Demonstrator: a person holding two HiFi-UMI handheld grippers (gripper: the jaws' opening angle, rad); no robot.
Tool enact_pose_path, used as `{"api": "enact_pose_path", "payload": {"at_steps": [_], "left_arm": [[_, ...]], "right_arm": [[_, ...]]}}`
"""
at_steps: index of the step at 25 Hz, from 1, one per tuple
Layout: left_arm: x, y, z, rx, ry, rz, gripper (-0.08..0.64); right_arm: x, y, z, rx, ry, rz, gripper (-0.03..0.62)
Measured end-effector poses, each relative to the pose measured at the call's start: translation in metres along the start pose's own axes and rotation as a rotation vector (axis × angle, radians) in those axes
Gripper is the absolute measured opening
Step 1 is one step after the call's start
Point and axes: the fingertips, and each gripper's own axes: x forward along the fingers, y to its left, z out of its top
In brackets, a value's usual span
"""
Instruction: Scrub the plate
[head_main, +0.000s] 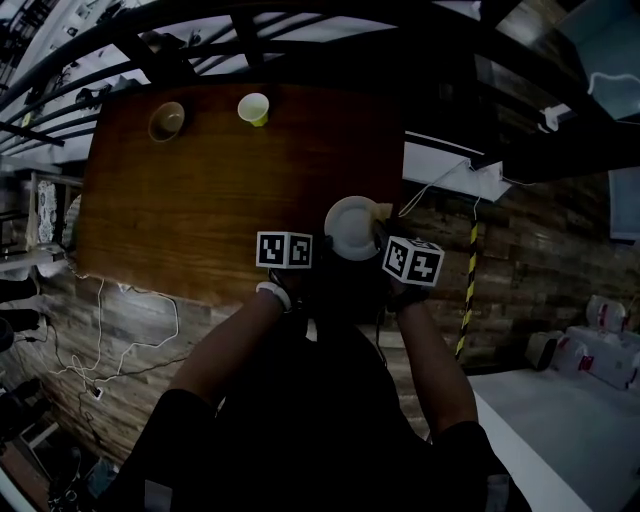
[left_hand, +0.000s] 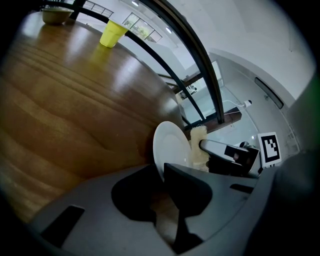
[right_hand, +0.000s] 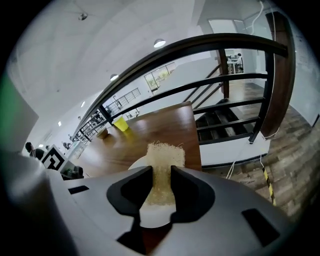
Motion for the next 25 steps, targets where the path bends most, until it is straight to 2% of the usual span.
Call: {"api": "enact_pose_path", "payload": {"at_steps": [4, 9, 12, 19, 25], "left_arm": [[-0.002, -0.001, -0.001, -0.011, -0.004, -0.009, 0.064], [-0.004, -0.001, -0.004, -0.020, -0.006, 0.001, 0.064], [-0.005, -0.001, -0.008, -0.021, -0.002, -0.004, 0.064], [-0.006, 0.000, -0.007, -0.033, -0.022, -0.012, 0.064], [-0.005, 0.000, -0.007, -0.014, -0.019, -0.005, 0.064]], "right_arm": [[-0.004, 0.019, 0.001, 0.028, -0.013, 0.036, 0.127], [0.014, 0.070, -0.013, -0.062, 0.054, 0.144, 0.127], [0.027, 0.088, -0.026, -0.107, 0.112, 0.174, 0.127], [0.037, 0.084, -0.033, -0.095, 0.145, 0.203, 0.126], [0.023, 0.052, -0.032, -0.082, 0.119, 0.162, 0.127]]}}
